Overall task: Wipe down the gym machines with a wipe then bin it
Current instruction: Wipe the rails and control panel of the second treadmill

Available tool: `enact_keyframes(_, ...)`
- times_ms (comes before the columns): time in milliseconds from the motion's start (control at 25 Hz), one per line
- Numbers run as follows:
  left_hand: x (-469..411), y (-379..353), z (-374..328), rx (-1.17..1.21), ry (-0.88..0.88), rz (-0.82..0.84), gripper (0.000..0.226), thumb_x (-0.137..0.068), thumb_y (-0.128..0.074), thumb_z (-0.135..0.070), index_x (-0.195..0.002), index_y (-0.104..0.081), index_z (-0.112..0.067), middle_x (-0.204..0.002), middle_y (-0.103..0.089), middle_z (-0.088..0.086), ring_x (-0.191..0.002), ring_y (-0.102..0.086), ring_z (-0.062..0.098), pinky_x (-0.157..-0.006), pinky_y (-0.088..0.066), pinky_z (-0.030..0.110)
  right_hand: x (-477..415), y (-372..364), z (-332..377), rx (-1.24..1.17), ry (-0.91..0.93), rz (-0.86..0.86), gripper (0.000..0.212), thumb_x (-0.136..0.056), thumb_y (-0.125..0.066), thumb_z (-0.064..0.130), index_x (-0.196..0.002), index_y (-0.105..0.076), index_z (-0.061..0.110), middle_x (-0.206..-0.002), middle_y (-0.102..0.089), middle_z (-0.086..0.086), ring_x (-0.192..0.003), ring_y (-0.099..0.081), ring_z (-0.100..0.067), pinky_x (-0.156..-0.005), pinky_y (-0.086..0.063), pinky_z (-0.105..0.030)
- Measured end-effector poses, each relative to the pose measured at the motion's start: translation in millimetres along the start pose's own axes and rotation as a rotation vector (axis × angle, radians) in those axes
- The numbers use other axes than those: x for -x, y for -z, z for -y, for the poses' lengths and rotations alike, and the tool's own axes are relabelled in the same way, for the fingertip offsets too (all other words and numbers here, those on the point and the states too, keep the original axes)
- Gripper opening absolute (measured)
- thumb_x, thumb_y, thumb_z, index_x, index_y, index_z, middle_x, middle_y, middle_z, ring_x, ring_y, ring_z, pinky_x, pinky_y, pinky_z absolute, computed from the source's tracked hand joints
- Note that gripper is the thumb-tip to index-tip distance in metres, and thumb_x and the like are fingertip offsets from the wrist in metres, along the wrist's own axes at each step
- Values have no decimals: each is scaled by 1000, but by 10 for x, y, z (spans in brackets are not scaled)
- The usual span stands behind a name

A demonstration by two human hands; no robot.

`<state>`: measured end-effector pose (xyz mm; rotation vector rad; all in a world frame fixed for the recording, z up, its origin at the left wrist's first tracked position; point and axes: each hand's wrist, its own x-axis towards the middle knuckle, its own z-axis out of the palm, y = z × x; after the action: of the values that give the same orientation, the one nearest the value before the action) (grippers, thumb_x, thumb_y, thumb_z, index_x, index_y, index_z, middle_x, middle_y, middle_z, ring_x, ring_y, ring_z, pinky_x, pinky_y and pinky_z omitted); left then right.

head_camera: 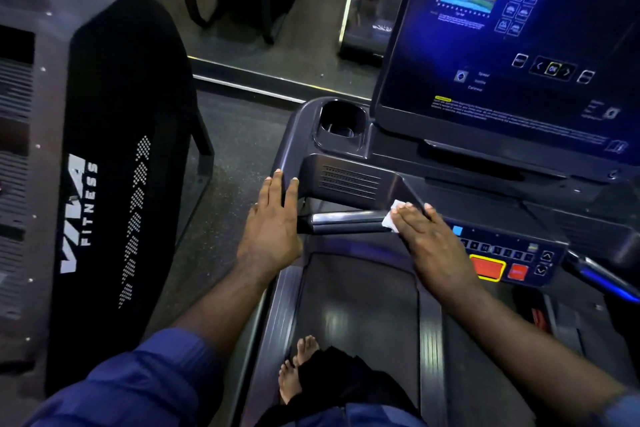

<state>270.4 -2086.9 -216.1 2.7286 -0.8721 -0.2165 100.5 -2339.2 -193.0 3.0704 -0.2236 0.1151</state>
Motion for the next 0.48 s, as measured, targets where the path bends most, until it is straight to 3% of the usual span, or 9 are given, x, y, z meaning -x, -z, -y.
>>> enact_keyframes(80, 5, -3, 3, 13, -3, 5, 114, -78, -80, -22, -164, -5, -18, -173, 6, 10, -160, -3, 34, -117, -40, 55, 106, -104, 185, -53, -62, 18, 75, -75, -37, -3, -149, -51, 2, -152, -53, -17, -144, -48, -31, -126, -11, -33)
enact_keyframes(160, 7, -4, 7, 21, -3, 8, 112, -80, -78, -25, -165, -6, -18, -173, 7, 10, -160, -1, 34, -118, -39, 55, 262, -220, 322, -154, -102, 22, 83, -72, -49, -12, -153, -47, 4, -157, -48, -15, -148, -43, -27, -127, -10, -29)
enact_keyframes(240, -7, -15, 20, 12, -8, 6, 111, -81, -79, -28, -165, -6, -18, -173, 8, 11, -160, -1, 34, -117, -40, 56, 383, -228, 472, -362, -224, -37, 79, -79, -54, -18, -153, -49, 11, -156, -49, -5, -144, -45, -15, -124, -20, -21)
enact_keyframes(320, -15, -29, 20, 17, -9, 16, 113, -81, -80, -30, -165, -5, -18, -173, 9, 10, -160, 0, 35, -116, -40, 58, 387, -206, 720, -676, -540, -199, 52, -97, -60, 2, -144, -61, 25, -139, -60, 12, -123, -59, -3, -105, -41, -13)
enact_keyframes(360, -13, -27, 18, 19, -8, 17, 113, -81, -80, -31, -165, -5, -18, -173, 10, 10, -161, 0, 34, -117, -40, 58, 308, -200, 870, -865, -781, -255, 40, -101, -61, 15, -138, -65, 31, -130, -66, 14, -113, -66, -4, -94, -49, -18)
enact_keyframes(400, -5, -25, 16, 20, -7, 13, 112, -82, -80, -31, -165, -5, -18, -173, 10, 10, -161, 1, 34, -117, -40, 58, 171, -196, 973, -1162, -1045, -268, 33, -103, -59, 20, -134, -69, 27, -122, -73, 8, -105, -70, -11, -91, -53, -25)
enact_keyframes(480, 7, -21, 11, 19, -7, 7, 111, -82, -79, -32, -164, -6, -18, -174, 9, 9, -161, 0, 34, -116, -40, 58, -164, -183, 1022, -1858, -1395, -346, 24, -105, -53, 5, -122, -70, 8, -108, -75, -7, -96, -70, -22, -96, -54, -38)
